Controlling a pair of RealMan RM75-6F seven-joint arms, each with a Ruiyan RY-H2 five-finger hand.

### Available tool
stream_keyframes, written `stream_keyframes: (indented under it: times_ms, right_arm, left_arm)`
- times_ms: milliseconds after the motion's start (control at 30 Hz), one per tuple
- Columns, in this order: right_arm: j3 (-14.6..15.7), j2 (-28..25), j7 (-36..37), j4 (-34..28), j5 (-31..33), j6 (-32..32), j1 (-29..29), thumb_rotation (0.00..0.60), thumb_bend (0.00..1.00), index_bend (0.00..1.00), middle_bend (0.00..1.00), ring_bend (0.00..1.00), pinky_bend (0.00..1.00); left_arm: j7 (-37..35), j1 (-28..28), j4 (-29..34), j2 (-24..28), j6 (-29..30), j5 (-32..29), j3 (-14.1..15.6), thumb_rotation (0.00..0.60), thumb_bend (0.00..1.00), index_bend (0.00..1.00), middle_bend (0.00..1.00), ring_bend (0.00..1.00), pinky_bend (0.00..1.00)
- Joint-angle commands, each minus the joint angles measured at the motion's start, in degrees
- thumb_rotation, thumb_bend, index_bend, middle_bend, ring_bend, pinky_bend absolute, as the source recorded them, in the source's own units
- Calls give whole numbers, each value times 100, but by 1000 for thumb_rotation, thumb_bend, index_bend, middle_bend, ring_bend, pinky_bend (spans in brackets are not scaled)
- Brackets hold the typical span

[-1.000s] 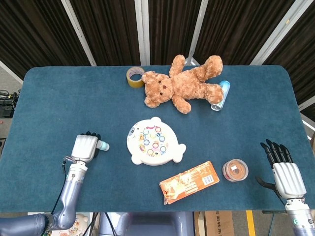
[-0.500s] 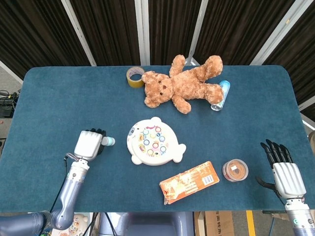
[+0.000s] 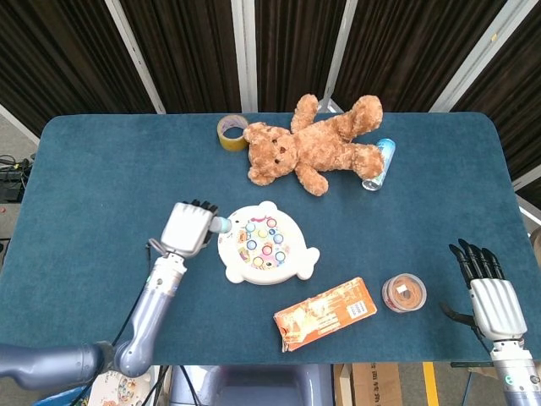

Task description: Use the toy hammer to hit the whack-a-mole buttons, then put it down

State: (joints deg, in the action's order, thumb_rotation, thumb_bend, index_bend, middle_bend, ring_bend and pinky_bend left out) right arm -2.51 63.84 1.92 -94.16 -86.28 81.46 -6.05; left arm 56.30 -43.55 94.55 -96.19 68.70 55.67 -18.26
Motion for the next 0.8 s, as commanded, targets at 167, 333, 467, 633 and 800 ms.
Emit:
stream_keyframes:
  times_ms: [167, 333, 467, 633, 800]
  right_arm:
    - [0, -9, 31, -18, 10, -40, -19, 600, 193, 0, 0, 0, 0]
    - [-1, -19, 68, -22, 19, -42, -17, 600, 194, 0, 0, 0, 0]
    - [-5, -29, 93, -29, 35, -53, -18, 600, 193, 0, 0, 0, 0]
    - [-8, -35, 104, -41, 47, -60, -19, 600, 194, 0, 0, 0, 0]
    - [-12, -40, 120, -41, 64, -72, -22, 600, 193, 0, 0, 0, 0]
  left_arm:
    - [798, -710, -135, -487, -29, -848, -348, 600, 547, 683, 542, 474, 632]
    - [943, -954, -346, -712, 46, -1105, -367, 600, 548, 683, 543, 474, 632]
    - [968, -1072, -469, -792, 89, -1248, -348, 600, 547, 682, 543, 474, 632]
    - [945, -1177, -597, -837, 106, -1371, -321, 600, 548, 683, 544, 474, 632]
    - [947, -1276, -682, -817, 133, -1462, -304, 600, 548, 683, 544, 474, 633]
